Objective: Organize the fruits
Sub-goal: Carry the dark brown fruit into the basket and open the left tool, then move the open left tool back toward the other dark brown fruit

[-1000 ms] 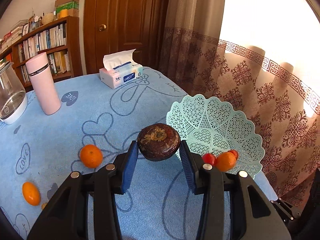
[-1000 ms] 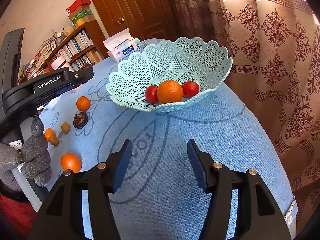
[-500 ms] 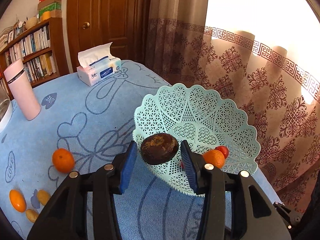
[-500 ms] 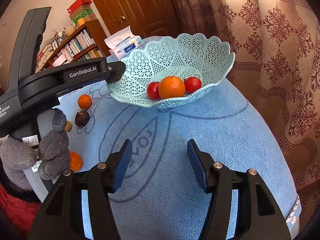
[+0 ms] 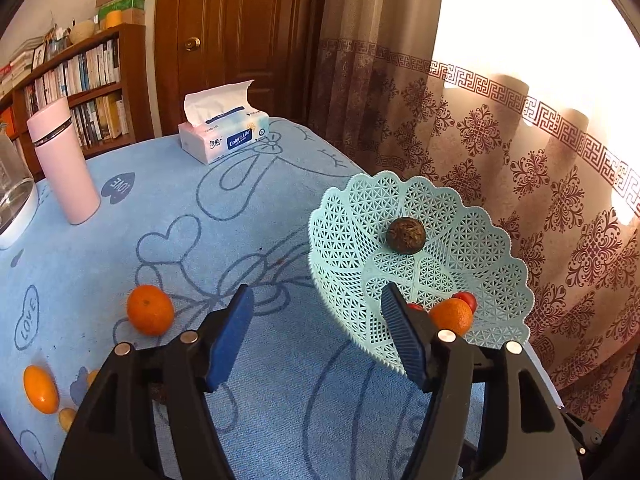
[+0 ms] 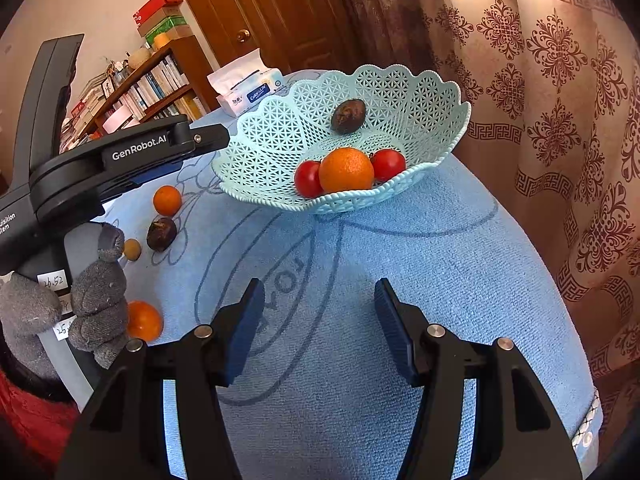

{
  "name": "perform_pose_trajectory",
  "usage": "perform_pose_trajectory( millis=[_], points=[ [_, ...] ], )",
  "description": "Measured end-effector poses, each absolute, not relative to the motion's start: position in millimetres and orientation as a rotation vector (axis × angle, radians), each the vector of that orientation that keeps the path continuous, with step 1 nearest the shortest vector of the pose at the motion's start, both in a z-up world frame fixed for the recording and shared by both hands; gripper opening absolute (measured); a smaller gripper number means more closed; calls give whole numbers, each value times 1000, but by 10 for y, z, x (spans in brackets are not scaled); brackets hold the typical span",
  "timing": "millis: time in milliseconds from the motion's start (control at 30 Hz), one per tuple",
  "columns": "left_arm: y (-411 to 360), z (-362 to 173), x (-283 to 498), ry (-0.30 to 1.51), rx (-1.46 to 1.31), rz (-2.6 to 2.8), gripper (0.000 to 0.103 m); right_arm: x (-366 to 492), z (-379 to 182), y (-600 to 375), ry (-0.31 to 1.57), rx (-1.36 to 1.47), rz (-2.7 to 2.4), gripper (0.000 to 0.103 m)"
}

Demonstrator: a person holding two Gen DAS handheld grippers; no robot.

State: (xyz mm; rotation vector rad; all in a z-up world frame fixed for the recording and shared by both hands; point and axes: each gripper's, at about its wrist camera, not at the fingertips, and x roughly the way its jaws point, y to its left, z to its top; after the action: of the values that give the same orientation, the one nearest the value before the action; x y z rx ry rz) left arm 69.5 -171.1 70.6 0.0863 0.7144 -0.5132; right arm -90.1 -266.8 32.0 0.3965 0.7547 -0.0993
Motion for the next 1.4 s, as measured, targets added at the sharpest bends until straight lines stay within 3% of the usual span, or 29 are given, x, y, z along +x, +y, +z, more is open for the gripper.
perform_pose_trajectory(
  millis=[267,367,500,1033,1400],
  points=[
    [-1512,766,710,705,57,-485,76,-897,325,-2657,760,390,-104,59],
    [-1406,792,725,696,46,-463,85,-893,327,-2659,762,389,-104,59],
    [-1231,822,761,691,21,-429,91,-895,333,-2661,758,391,-103,66],
    [-357,888,973,684,-80,-254,91,-864,388,-2495,767,361,-63,66],
    [-303,705,1124,746,-91,-203,91,-835,381,-2391,781,344,-47,66]
  ],
)
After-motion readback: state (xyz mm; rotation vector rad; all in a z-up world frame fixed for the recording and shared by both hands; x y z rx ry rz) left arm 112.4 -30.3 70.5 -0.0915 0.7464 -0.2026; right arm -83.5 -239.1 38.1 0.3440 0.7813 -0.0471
